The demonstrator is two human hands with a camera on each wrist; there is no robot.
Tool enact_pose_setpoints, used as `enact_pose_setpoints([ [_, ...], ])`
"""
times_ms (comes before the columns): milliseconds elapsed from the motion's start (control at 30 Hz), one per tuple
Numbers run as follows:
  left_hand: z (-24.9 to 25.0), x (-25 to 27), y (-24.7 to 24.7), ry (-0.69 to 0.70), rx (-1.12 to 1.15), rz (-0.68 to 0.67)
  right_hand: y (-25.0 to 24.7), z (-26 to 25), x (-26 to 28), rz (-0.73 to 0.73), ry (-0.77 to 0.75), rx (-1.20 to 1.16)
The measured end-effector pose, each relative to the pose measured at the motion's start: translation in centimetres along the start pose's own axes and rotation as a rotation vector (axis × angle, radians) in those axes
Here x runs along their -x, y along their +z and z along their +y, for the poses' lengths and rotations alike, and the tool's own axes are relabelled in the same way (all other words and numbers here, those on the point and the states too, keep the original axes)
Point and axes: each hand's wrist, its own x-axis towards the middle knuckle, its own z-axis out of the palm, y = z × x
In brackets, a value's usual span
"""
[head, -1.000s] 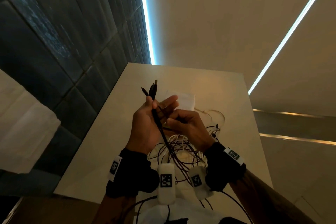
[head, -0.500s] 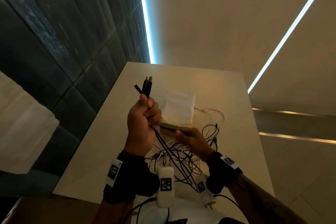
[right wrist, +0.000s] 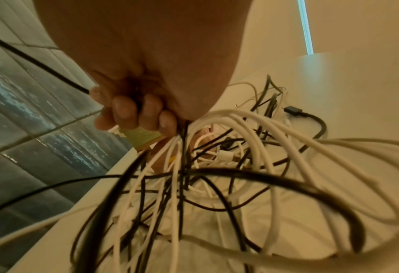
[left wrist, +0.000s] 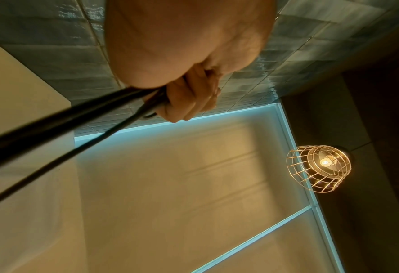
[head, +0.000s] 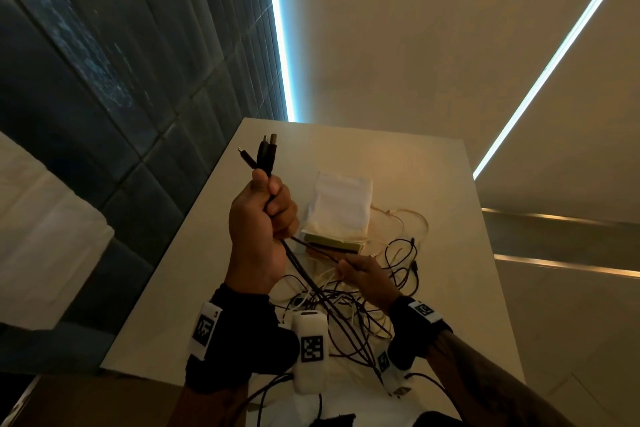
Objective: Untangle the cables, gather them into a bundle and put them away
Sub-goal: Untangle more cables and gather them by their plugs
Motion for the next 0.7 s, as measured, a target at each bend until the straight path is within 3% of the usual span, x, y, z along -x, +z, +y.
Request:
enact_pose_setpoints([
  [133,-0.4,0.0,-0.2,-0.029,-0.091,0.034,-0.2,-0.1,-0.8,0.085,0.058,0.029],
  [233,-0.9,-0.2,-0.5,-0.062,-0.115,0.074,-0.9,-3.8,-1.4,0.215,0.065,-0.046],
  [367,-1.6,-0.3,-0.7,-0.085,-0.182,0.138,-1.6,-10.1,-1.0,0.275,-0.056,-0.258],
  [500,-2.1,-0.3,-0.5,-0.054,-0.234,0.192,-1.0,-14.2,0.2,0.132,-0.151,-0.298],
  [600,-2.4,-0.6,-0.2,0.014,-0.24,0.249,-0.4,-15.2,1.2,-0.028,-0.12,-0.385],
  [700,-2.7,-0.8,-0.1,0.048,-0.257,0.285,-0.3,-14.9,1.2,-0.081,-0.065,-0.459],
])
